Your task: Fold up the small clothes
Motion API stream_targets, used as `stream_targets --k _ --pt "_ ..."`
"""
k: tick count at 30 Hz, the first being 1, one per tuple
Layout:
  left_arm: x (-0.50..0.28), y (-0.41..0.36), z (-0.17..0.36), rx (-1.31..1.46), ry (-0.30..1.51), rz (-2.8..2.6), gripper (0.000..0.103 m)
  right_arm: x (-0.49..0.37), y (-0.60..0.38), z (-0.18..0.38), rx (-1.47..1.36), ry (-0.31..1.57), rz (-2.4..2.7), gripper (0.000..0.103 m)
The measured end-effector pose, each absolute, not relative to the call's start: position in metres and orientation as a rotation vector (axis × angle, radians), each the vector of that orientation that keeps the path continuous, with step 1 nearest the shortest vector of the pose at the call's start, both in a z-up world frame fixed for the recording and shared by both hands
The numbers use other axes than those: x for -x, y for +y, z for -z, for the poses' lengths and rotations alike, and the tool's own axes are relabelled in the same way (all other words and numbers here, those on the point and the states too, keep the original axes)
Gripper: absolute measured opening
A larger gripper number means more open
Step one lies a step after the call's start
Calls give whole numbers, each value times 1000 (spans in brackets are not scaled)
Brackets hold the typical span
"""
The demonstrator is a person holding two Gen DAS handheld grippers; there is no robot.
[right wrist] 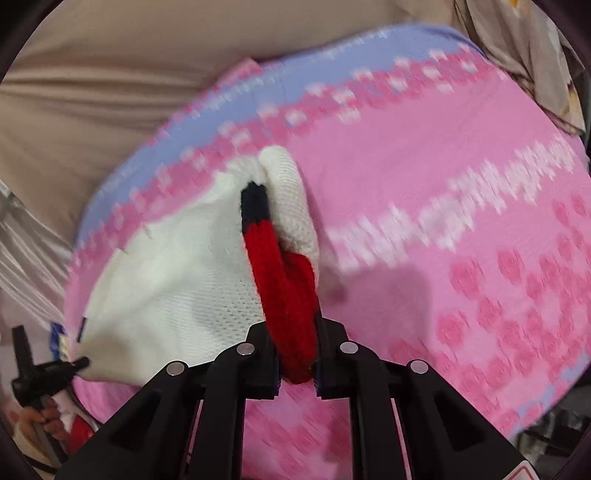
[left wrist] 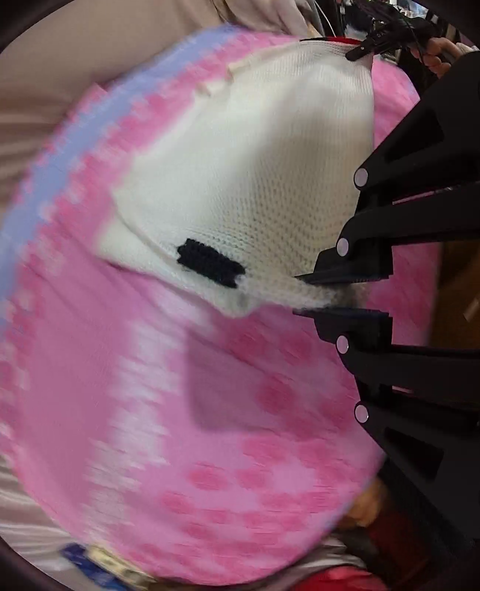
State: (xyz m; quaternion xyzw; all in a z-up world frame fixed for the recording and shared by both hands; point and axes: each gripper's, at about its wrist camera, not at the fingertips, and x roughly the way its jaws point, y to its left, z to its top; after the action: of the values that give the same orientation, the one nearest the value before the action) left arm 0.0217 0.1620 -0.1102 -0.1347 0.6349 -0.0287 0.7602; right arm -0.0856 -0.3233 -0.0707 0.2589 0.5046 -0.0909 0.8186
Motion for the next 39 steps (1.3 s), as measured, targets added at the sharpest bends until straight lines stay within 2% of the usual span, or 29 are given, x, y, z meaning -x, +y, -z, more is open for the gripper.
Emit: stream_targets --k 2,3,5,6,8,9,10,11,13,14,18,20,22,23,26,29,31,33,34,36,39 --pt "-11 164 140 315 1444 34 11 102 -321 107 -560 1171 205 13" --pt "-6 164 142 309 1427 9 16 109 -318 127 -546 1228 233 15" --pt "-5 159 125 283 1377 4 17 112 -317 127 -550 1231 269 17" --pt "-8 156 110 262 1338 2 18 112 -317 119 -560 1205 272 22" --pt "-17 150 80 226 1225 8 31 104 -316 88 -479 1128 307 23" --pt "-28 144 63 201 1164 4 46 97 -314 74 -429 1089 314 28" --pt "-39 139 53 190 1122 14 56 84 -313 57 -382 1041 307 34" --pt "-50 133 46 185 1088 38 59 70 -314 48 -367 1013 288 44" --pt "-86 112 44 162 1071 82 68 39 -316 41 -359 978 248 46" --pt "-100 104 50 151 1082 100 69 20 -314 41 -349 974 236 48" --pt "-146 76 99 138 1218 103 67 -44 -307 76 -332 1039 246 48" --pt "-154 72 115 124 1262 125 53 -63 -304 97 -335 1093 252 47" --pt "-157 74 115 95 1245 121 14 -71 -298 108 -343 1126 243 9" --pt "-156 80 107 136 1234 148 13 -72 -296 106 -357 1129 225 8" --pt "-151 103 76 212 1171 176 10 -53 -290 62 -384 968 170 7" --pt "-158 106 80 207 1176 157 8 -40 -300 35 -382 866 195 7" --pt "-166 97 108 165 1231 135 8 -53 -314 65 -367 952 235 7" --pt "-165 89 112 125 1227 113 8 -67 -326 115 -369 1113 265 6" --pt "-162 84 106 101 1212 111 9 -66 -327 119 -381 1092 259 6" --pt "-154 83 91 105 1186 120 12 -64 -322 99 -365 1075 278 10" --pt "-130 90 60 123 1116 104 17 -40 -300 59 -287 953 282 19"
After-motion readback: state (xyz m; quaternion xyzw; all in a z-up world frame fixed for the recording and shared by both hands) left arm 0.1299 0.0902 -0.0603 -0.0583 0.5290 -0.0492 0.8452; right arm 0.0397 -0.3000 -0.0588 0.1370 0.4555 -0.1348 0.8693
